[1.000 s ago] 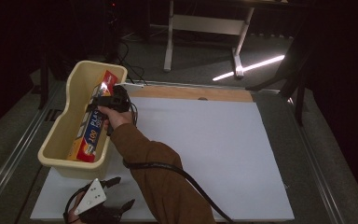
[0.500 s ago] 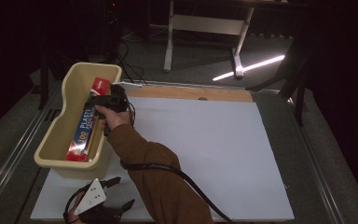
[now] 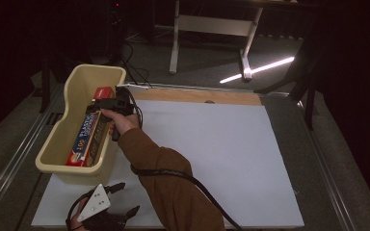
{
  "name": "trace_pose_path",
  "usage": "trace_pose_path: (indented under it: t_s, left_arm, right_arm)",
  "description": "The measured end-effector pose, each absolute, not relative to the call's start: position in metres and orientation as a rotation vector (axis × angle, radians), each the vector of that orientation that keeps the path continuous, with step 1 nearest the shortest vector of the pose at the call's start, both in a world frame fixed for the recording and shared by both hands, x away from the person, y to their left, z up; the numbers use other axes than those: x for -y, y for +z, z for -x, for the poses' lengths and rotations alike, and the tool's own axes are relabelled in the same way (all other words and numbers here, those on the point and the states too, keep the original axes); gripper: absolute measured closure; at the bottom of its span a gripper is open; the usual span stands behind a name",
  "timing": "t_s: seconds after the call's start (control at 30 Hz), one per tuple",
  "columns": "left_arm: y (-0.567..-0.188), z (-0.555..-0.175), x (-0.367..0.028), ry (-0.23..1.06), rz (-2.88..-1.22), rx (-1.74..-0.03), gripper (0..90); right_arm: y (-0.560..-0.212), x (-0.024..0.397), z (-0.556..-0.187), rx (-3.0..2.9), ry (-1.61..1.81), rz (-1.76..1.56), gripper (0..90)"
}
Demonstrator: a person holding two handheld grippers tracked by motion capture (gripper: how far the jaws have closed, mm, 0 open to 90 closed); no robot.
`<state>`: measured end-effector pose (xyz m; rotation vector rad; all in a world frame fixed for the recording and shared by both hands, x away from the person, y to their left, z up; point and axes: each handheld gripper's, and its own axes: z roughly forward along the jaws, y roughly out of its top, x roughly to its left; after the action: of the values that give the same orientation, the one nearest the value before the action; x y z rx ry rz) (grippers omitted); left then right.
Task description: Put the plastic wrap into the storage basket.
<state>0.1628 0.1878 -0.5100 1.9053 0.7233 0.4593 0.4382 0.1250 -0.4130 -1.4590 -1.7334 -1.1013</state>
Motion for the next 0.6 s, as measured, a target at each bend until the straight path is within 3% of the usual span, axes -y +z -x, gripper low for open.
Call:
trace_pose_path:
  t_s: [0.27, 0.6]
  left_arm:
    - [-0.510, -0.162, -0.189, 0.465, -1.902, -0.727, 16.4]
    - [-0.510, -0.164, -0.189, 0.468, -1.907, -0.739, 16.4]
  right_arm:
    - [-0.399, -0.109, -0.442, 1.790, -1.166, 1.385, 34.5]
    - [-0.395, -0.049, -0.447, 1.895, -1.222, 1.364, 39.1]
